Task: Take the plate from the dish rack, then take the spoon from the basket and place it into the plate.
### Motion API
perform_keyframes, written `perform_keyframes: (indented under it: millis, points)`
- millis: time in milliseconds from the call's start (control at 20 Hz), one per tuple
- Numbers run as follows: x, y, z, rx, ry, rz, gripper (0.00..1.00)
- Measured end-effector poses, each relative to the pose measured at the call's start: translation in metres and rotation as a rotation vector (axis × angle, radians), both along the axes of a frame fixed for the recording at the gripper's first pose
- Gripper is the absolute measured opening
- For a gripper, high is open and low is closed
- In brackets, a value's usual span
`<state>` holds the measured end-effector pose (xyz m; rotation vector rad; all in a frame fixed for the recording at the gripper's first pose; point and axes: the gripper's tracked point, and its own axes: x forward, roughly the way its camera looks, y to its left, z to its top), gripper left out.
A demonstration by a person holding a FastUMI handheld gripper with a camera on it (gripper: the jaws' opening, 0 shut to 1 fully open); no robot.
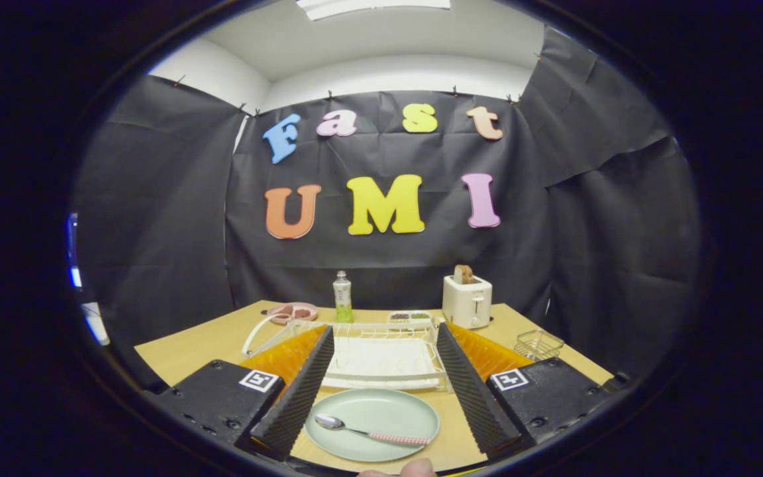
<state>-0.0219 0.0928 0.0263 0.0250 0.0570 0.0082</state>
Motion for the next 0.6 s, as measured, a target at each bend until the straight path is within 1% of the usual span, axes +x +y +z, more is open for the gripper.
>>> perform_keyframes:
  millis: [50, 300, 600]
  points:
    - [0.0, 0.003, -0.002, -0.003, 0.01, 0.005, 1.0]
    - [0.004, 0.003, 0.003, 0.039, -0.002, -0.032, 1.0]
    - [0.012, 0.018, 0.009, 0.039, -0.021, -0.034, 1.0]
